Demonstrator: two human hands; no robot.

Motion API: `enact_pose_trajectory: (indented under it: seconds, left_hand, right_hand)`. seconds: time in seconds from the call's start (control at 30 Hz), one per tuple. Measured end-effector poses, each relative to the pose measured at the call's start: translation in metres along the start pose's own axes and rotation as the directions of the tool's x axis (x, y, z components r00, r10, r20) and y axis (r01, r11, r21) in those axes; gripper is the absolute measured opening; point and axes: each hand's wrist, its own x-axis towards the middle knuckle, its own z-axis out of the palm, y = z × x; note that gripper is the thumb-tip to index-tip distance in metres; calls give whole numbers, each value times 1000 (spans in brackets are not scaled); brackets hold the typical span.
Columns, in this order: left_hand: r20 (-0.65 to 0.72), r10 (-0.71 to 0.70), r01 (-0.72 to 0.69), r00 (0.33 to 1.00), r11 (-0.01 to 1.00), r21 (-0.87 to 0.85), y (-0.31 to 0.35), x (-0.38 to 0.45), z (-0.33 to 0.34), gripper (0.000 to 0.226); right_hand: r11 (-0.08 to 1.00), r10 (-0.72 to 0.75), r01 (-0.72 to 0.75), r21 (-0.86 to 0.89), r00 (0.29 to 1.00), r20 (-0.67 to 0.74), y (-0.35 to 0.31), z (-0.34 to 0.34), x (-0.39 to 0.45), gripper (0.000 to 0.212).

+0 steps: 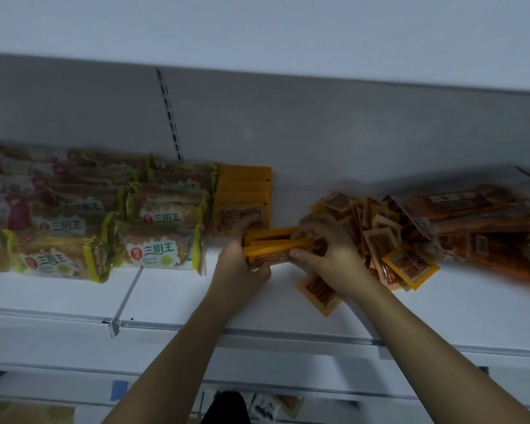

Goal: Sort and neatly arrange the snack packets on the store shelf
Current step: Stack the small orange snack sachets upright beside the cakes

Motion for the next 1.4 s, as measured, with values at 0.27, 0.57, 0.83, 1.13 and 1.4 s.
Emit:
enact_pose_trajectory:
  seconds: [0.27,0.57,0.83,1.13,1.4]
  left_hand:
    - [37,-35,32,999,997,75,-3,1,4,84]
    - [234,42,-13,971,993,-121,6,-8,-4,74]
    - [260,229,-208,938,973,-104,31,-25,-10,72]
    - [59,148,-123,987,941,-314,36,-26,-6,15]
    - [94,117,-95,989,972,-213,25,-17,-19,23]
  right_hand:
    - [777,-376,292,-558,926,-39,12,7,-9,24]
    - [855,-352,301,-424,935,-47,15,-7,-21,22]
    - [938,-281,229,-261,943,-181,-4,-23,-26,37]
    - [958,-44,42,282,999,4,-33,-1,-27,34]
    - [959,6,-26,281,997,72,-28,0,-16,48]
